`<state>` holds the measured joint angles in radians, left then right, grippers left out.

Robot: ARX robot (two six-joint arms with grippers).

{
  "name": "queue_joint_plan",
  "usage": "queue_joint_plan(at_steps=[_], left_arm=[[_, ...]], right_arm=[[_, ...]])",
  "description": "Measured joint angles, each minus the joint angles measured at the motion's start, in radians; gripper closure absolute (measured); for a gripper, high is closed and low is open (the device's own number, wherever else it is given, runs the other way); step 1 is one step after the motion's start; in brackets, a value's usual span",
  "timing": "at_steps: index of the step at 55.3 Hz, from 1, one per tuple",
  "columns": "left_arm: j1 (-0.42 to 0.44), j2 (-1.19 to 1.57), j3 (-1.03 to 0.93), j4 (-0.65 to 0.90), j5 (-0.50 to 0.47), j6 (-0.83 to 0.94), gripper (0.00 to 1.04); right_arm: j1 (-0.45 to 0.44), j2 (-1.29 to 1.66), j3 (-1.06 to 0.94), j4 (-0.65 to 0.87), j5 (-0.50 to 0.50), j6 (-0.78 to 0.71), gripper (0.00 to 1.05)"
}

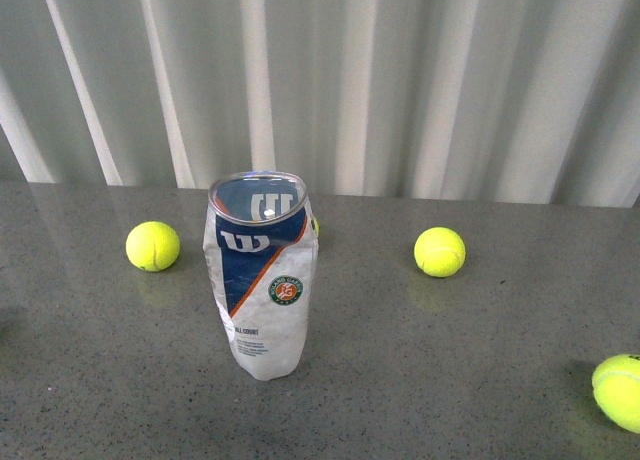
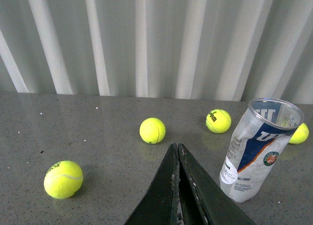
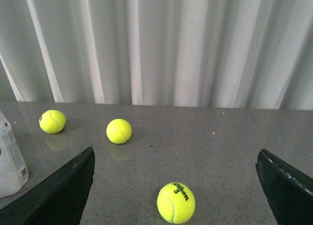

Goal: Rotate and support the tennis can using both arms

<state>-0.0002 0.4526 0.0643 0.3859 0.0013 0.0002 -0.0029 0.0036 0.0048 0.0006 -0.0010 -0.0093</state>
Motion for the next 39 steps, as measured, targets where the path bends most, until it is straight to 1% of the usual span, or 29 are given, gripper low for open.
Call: queue_joint_plan(at_steps=[10, 16, 39], left_arm=[[0.0, -0.1, -0.03, -0.07, 0.0, -0.002, 1.01], [0.0, -0.125, -0.04, -0.06, -0.002, -0.002, 1.01], [0.0, -0.253, -0.04, -0.182, -0.002, -0.002, 1.01]], right_arm=[[0.0, 0.0, 0.0, 0.0, 0.0, 0.0, 0.07], [0.0, 0.0, 0.0, 0.0, 0.0, 0.0, 0.07], [0.0, 0.0, 0.0, 0.0, 0.0, 0.0, 0.07]])
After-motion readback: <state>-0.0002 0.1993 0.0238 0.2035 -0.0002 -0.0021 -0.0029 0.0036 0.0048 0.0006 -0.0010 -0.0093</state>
